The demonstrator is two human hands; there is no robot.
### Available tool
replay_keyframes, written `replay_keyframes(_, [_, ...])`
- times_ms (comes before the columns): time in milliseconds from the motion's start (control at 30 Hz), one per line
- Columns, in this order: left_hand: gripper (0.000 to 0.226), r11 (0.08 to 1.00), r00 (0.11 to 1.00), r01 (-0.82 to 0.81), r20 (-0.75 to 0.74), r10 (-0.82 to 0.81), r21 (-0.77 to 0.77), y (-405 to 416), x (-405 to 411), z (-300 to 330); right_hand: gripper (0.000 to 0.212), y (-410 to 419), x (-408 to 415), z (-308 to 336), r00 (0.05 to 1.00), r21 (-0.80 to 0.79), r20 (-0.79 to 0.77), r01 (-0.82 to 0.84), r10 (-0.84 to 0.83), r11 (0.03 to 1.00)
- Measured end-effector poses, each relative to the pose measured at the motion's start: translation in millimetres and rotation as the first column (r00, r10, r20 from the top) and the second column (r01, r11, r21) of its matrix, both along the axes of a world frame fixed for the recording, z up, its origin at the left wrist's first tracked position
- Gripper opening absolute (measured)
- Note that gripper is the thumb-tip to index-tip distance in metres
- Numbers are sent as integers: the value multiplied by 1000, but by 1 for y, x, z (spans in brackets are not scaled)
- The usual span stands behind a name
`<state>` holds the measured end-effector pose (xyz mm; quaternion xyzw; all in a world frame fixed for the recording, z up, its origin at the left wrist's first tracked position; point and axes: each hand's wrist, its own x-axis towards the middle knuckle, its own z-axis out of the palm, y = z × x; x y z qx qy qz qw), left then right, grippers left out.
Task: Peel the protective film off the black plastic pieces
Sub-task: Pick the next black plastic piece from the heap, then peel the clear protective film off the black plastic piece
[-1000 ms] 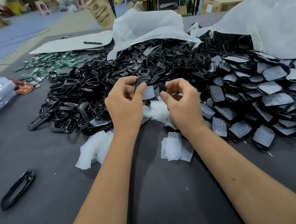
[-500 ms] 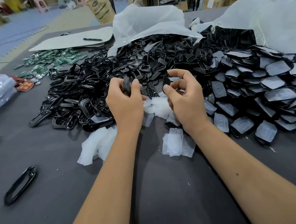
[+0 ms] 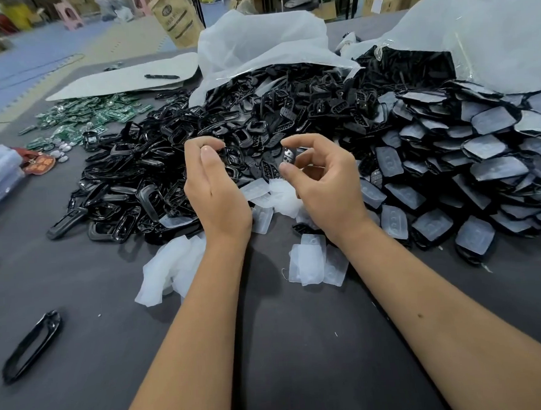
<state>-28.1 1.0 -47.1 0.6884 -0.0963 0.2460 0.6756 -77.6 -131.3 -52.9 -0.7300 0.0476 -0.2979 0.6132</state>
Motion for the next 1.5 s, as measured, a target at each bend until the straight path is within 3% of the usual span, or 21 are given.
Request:
replay_keyframes(100, [21,1000,999,-10,-52,9,-4,-1,2,0,19,1,0,-1,1000,20,5,13,-13,1000])
replay_keyframes(200, [14,994,999,-20,-40,24,106,-2,2,1,10,0,1,-1,1000,69,-3,7,-7,998])
replay_keyframes(367, [18,990,996,44,-80,-33,134,-2,4,-1,2,0,0,1,1000,123,-12,-18,20,992])
replay_keyframes(533, [22,999,994,34,-106,-31,32,-3,5,-2,3,2,-1,3,999,166,-20,-44,48,985])
replay_keyframes(667, [26,996,994,-21,-101,29,86,-3,5,-2,5,2,0,2,999,163,-22,-44,48,986])
replay_keyframes(767, [20,999,992,-28,-119,32,38,-2,5,-3,6,1,-1,1,999,160,-30,-32,37,987])
replay_keyframes(967, [6,991,992,-56,-104,69,123,-2,3,-3,6,0,-1,2,998,202,-28,-44,50,978])
replay_keyframes(1100, [3,997,997,27,-78,-22,70,-9,-1,1,8,0,-3,2,998,202,-28,-42,48,979])
replay_keyframes(1267, [23,975,971,210,-134,-199,69,-12,-2,0,9,0,-3,3,999,167,-24,-19,23,986])
replay_keyframes(1500, [29,963,953,261,-175,-246,67,-12,-4,-5,7,1,-3,2,999,80,-48,24,-20,997])
